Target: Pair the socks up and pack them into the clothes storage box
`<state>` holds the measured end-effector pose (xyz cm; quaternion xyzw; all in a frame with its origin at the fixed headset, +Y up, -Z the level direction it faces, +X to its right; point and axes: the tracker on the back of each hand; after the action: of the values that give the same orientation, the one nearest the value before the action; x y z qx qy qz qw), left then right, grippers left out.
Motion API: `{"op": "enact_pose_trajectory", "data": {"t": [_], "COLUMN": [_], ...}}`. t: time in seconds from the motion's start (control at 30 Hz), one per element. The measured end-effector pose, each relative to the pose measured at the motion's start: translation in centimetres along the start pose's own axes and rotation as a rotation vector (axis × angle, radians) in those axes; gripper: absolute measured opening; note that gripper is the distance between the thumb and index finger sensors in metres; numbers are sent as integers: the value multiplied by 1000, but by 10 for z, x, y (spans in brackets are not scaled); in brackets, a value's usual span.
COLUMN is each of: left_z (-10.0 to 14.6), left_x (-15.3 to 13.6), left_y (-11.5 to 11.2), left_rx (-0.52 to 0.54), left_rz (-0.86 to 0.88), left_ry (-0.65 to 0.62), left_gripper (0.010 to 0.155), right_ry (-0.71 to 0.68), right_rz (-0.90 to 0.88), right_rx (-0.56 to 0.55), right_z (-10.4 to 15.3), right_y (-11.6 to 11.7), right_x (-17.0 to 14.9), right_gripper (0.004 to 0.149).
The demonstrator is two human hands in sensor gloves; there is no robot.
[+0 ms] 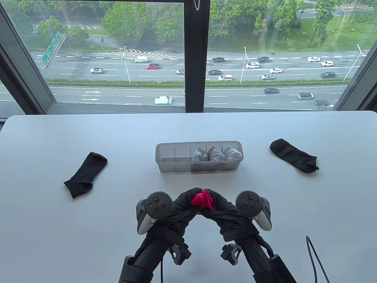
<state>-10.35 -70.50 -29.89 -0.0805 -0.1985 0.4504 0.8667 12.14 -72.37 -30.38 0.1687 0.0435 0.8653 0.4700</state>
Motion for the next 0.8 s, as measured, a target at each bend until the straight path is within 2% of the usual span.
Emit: {"op": "enact_pose_trajectory", "data": {"t": [0.1,0.2,0.23,0.27,0.33,0.37,0.43,0.47,0.53,0.6,0.7,0.73,0.77,0.8], "left_z": [-4,-3,-1,0,1,1,2,1,-1,1,-1,0,0,0], "left_x": [0,0,0,1,5,7,13,15,15,10,7,6,5,5], "left_y": [3,5,7,8,9,8,5,2,0,5,5,6,7,9], "left_rx": [-108,-210,-170,-108,11,-18,38,13,0,34,84,99,89,32], "left_rz": [44,-20,16,55,47,-36,-158,-178,-158,-116,-59,-55,-46,-41], "left_ry": [-18,-12,-32,-35,10,-18,-43,-68,-85,-60,-65,-57,-62,-60], "left_gripper": [55,64,71,72,57,53,51,51,46,38,36,38,49,70], "right_ry": [-10,-26,-42,-45,-64,-69,-82,-81,-70,-82,-86,-80,-71,-55], "right_rz": [-93,55,122,141,160,202,306,323,307,336,298,288,278,263], "right_rx": [30,-6,-9,-10,1,17,92,110,117,126,162,158,133,100], "right_z": [-1,1,2,2,3,3,1,0,-1,1,-2,-2,-2,-2], "right_y": [-5,-8,-8,-7,-1,3,10,14,18,18,20,21,20,15], "right_x": [-6,-1,1,3,9,11,14,15,14,12,14,15,14,11], "right_gripper": [45,44,44,44,44,44,44,45,44,43,45,45,44,44]}}
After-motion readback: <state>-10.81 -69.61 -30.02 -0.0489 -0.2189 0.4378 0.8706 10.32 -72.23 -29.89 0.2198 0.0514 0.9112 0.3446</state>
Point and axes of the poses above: the tracker on the back of each hand, its own x axis roughly to the thumb side, its own z axis roughly from the fingertips to the wrist, y = z × x, and after that the axes turned 1 degree about -y, right-handed
